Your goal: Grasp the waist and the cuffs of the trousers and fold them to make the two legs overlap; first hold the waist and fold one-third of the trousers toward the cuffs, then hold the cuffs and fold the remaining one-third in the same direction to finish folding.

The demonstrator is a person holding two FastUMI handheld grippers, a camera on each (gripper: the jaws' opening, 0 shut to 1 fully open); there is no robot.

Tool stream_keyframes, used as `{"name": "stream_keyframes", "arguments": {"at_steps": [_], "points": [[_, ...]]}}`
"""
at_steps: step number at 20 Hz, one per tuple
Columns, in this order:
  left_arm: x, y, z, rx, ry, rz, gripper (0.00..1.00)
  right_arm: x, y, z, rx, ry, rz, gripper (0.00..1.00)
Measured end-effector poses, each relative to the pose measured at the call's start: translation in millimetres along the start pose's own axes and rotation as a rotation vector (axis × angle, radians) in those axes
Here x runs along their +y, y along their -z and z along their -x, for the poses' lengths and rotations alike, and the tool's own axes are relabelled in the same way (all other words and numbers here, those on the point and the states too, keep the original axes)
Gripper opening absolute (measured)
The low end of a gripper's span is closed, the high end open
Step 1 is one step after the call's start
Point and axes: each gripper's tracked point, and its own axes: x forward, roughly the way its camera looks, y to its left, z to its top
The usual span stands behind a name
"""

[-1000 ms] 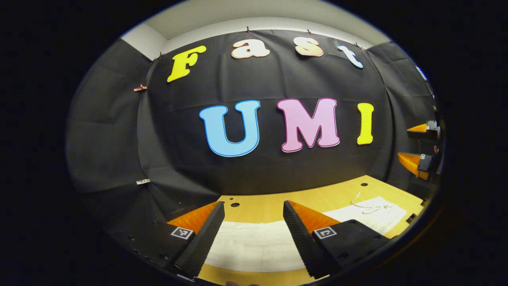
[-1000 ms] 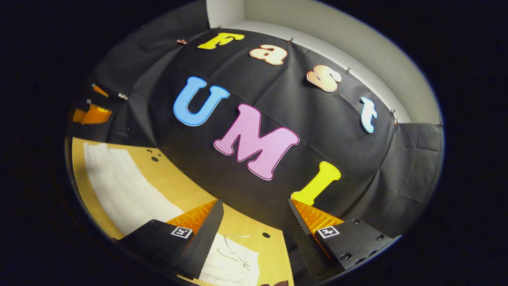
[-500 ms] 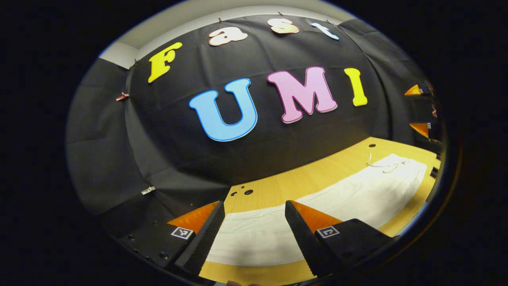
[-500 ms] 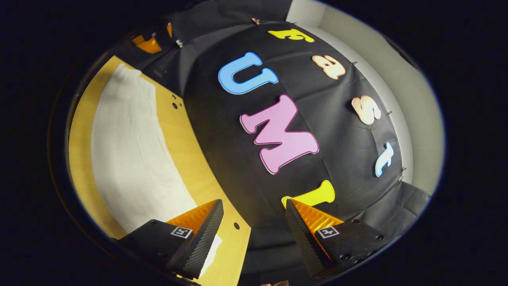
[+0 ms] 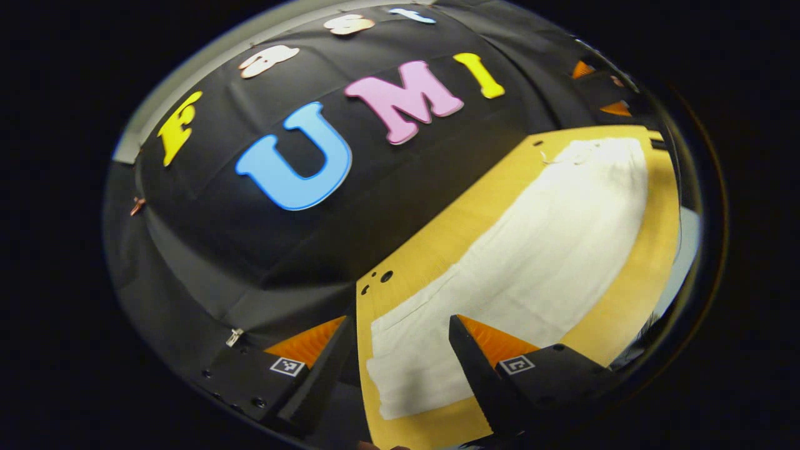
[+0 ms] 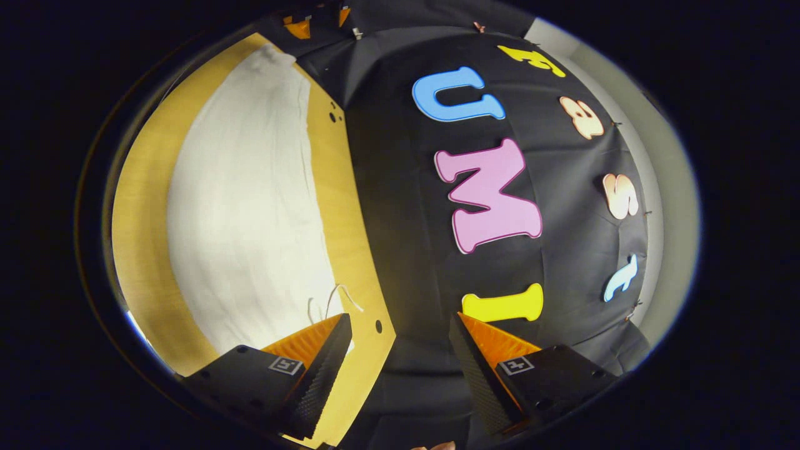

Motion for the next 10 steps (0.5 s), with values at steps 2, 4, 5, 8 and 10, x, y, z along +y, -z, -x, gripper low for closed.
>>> {"name": "stream_keyframes", "arguments": {"at_steps": [2,4,5,8,10], "points": [[-12,22,-4,0.023,0.080,-0.120,0.97,15,14,4,0.018,-0.029,0.030,0.97],[-31,51,-7,0.054,0.170,-0.222,0.96,27,29,7,0.039,-0.063,0.051,0.97],[-39,64,-7,0.071,0.212,-0.277,0.96,35,37,10,0.050,-0.079,0.061,0.97],[-50,99,-12,0.127,0.290,-0.414,0.96,50,55,17,0.082,-0.113,0.076,0.97],[-55,121,-19,0.175,0.321,-0.451,0.96,56,64,22,0.102,-0.127,0.080,0.98]]}}
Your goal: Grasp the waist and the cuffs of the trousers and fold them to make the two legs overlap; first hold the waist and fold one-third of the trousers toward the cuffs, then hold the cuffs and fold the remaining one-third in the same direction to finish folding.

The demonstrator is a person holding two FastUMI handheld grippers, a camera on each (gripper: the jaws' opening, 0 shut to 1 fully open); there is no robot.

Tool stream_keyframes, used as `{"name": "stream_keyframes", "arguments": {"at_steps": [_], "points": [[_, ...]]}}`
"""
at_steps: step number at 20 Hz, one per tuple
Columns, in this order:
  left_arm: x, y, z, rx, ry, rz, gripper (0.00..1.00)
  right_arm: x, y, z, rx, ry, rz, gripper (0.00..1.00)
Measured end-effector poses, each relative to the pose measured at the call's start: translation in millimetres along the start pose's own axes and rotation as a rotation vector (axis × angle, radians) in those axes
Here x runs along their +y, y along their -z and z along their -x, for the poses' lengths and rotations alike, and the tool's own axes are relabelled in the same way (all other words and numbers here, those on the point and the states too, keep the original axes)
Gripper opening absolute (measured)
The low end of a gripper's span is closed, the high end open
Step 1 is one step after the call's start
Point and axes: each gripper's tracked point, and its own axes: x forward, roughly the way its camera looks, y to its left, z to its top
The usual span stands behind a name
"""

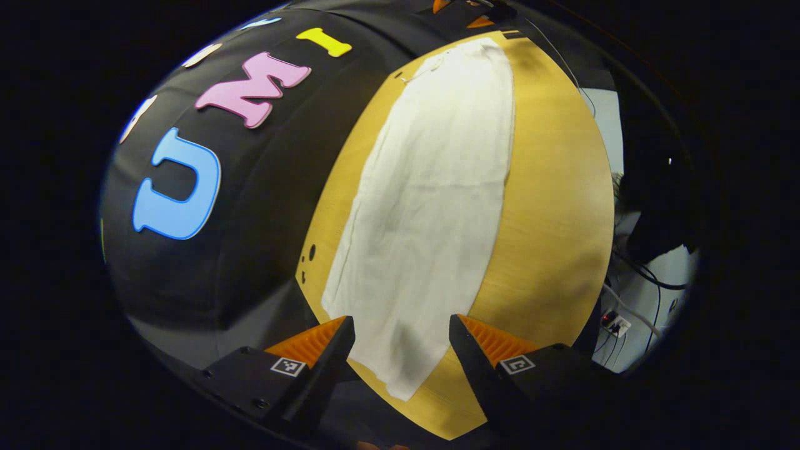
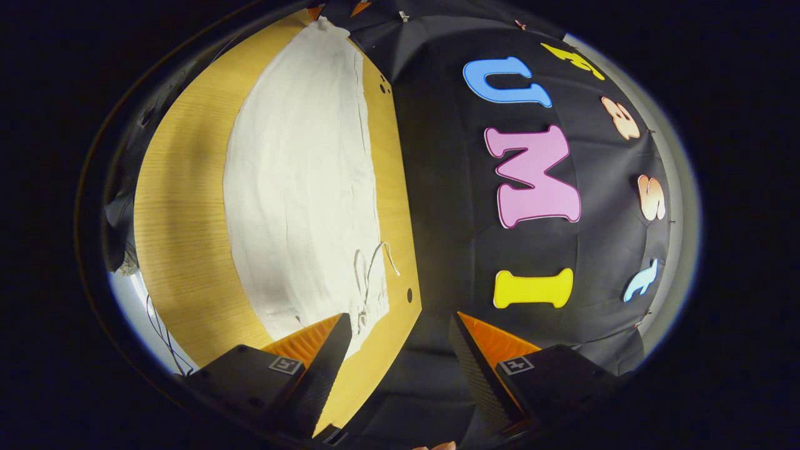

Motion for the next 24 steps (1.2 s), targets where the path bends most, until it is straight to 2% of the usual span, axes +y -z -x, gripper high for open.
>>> {"name": "stream_keyframes", "arguments": {"at_steps": [3,6,7,10,12,14,15,16,17,18,24], "points": [[-8,13,-15,0.060,0.035,-0.080,0.96,8,11,7,0.021,-0.016,0.002,0.98],[0,14,-29,0.071,0.026,-0.179,0.95,13,19,12,0.036,-0.026,0.002,0.98],[6,16,-36,0.081,0.027,-0.196,0.96,15,22,14,0.041,-0.029,0.001,0.97],[21,17,-58,0.117,0.033,-0.207,0.93,22,29,15,0.046,-0.041,0.008,0.98],[14,20,-72,0.141,0.094,-0.164,0.83,27,35,12,0.047,-0.057,0.018,0.98],[11,18,-81,0.161,0.107,-0.170,0.37,32,40,9,0.048,-0.081,0.028,0.98],[14,24,-81,0.172,0.087,-0.190,0.14,34,44,8,0.050,-0.092,0.030,0.98],[16,21,-80,0.172,0.061,-0.201,0.07,39,48,8,0.054,-0.105,0.030,0.98],[15,22,-81,0.169,0.044,-0.194,0.02,43,51,7,0.057,-0.118,0.030,0.97],[15,23,-82,0.173,0.032,-0.182,0.06,47,54,7,0.061,-0.132,0.033,0.97],[15,21,-81,0.179,0.031,-0.154,0.05,92,51,-5,0.022,-0.245,0.074,0.98]]}}
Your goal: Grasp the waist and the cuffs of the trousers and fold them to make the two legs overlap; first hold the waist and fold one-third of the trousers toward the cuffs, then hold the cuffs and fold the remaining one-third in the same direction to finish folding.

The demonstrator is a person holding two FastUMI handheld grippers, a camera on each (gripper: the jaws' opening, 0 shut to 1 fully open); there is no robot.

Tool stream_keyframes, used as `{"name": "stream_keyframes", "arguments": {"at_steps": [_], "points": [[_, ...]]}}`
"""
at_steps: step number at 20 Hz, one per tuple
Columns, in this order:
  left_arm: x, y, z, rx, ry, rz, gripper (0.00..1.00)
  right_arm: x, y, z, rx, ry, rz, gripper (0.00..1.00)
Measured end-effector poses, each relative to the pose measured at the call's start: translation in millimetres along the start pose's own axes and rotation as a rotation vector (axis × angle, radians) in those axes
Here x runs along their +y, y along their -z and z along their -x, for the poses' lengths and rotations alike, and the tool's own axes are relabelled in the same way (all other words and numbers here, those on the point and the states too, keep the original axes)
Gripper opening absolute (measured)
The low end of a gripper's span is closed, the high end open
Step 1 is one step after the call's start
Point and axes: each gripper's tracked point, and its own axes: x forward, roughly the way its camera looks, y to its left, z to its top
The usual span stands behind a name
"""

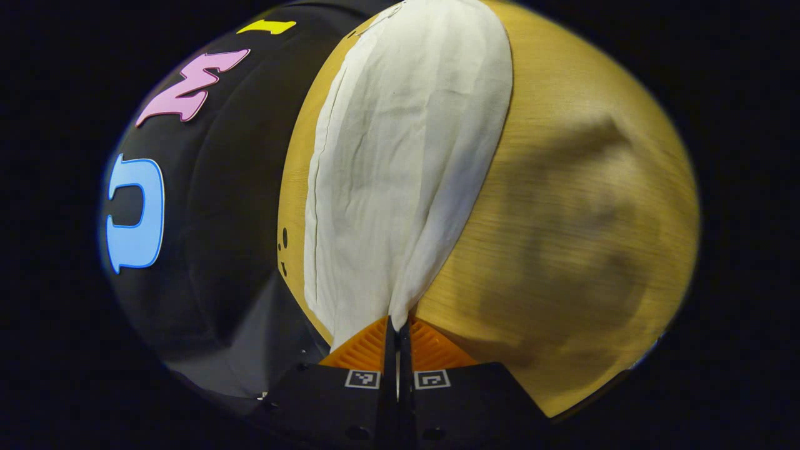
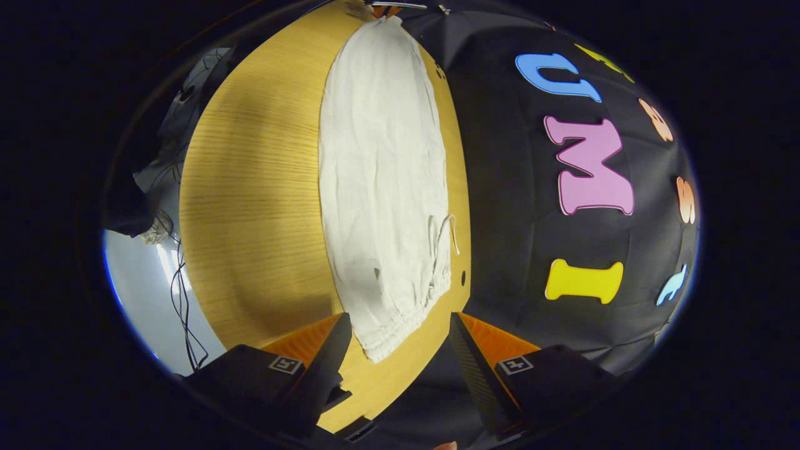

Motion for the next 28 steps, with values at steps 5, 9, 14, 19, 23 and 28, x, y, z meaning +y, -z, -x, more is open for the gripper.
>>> {"name": "stream_keyframes", "arguments": {"at_steps": [5,9,14,19,23,28], "points": [[1,0,1,-0.003,0.009,0.019,0.06,1,-22,-27,-0.047,0.000,0.043,0.94],[3,0,0,-0.007,0.017,0.054,0.05,-9,-14,-57,-0.012,-0.005,0.028,0.84],[5,1,0,-0.013,0.010,0.089,0.06,9,-6,-77,0.058,-0.076,-0.016,0.27],[7,1,1,-0.018,-0.017,0.123,0.05,11,-5,-75,0.079,-0.126,-0.094,0.05],[20,-3,6,-0.026,-0.047,0.181,0.05,-24,-13,-62,0.062,-0.051,-0.123,0.05],[61,-6,13,-0.034,-0.084,0.225,0.05,-67,-17,-63,0.060,0.016,-0.166,0.05]]}}
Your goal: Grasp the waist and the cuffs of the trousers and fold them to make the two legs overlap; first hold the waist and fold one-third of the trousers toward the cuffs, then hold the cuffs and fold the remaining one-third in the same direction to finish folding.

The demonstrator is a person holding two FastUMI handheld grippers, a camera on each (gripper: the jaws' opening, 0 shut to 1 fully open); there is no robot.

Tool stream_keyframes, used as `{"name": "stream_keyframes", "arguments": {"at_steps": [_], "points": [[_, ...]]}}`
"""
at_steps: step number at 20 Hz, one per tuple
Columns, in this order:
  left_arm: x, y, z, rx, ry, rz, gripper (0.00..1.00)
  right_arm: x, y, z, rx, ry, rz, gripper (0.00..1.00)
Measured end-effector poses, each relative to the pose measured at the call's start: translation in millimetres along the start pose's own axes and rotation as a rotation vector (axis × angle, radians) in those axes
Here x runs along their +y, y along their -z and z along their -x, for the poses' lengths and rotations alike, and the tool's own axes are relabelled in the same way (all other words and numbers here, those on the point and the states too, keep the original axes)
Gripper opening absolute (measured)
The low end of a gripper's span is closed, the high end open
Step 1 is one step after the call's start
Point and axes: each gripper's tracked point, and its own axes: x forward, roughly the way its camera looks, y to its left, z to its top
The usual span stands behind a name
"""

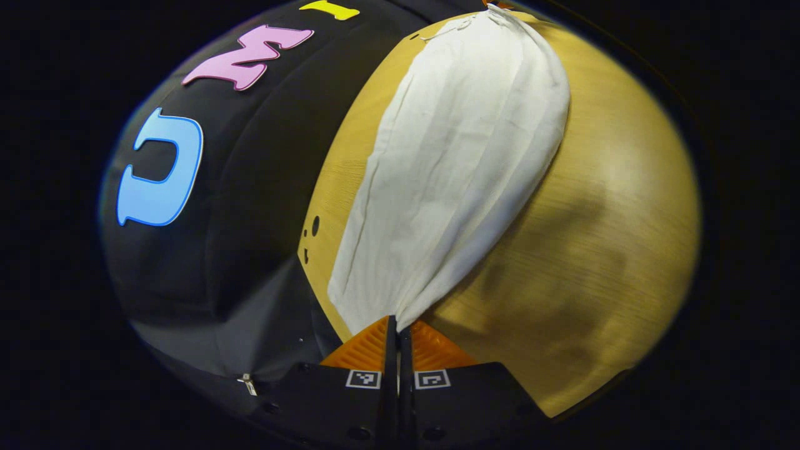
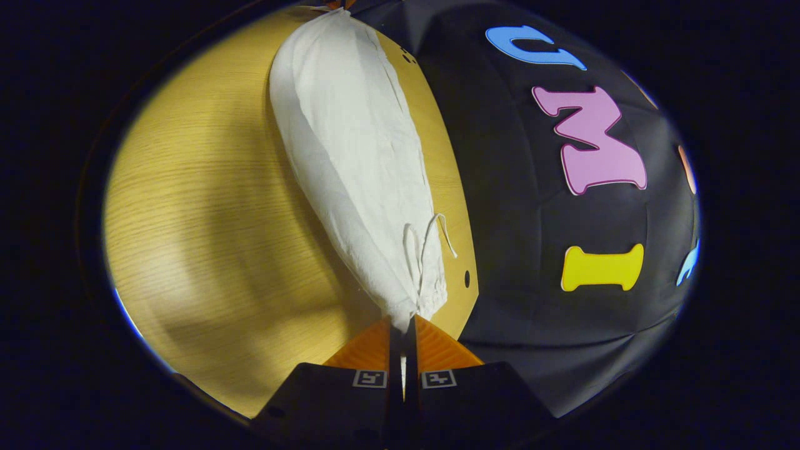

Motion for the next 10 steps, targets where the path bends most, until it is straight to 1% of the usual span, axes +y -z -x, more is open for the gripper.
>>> {"name": "stream_keyframes", "arguments": {"at_steps": [6,10], "points": [[64,-29,-19,-0.011,-0.056,0.057,0.05,-66,-18,-24,0.005,0.101,-0.082,0.05],[90,-35,-43,0.009,-0.072,0.104,0.05,-90,-21,-48,0.030,0.134,-0.108,0.05]]}}
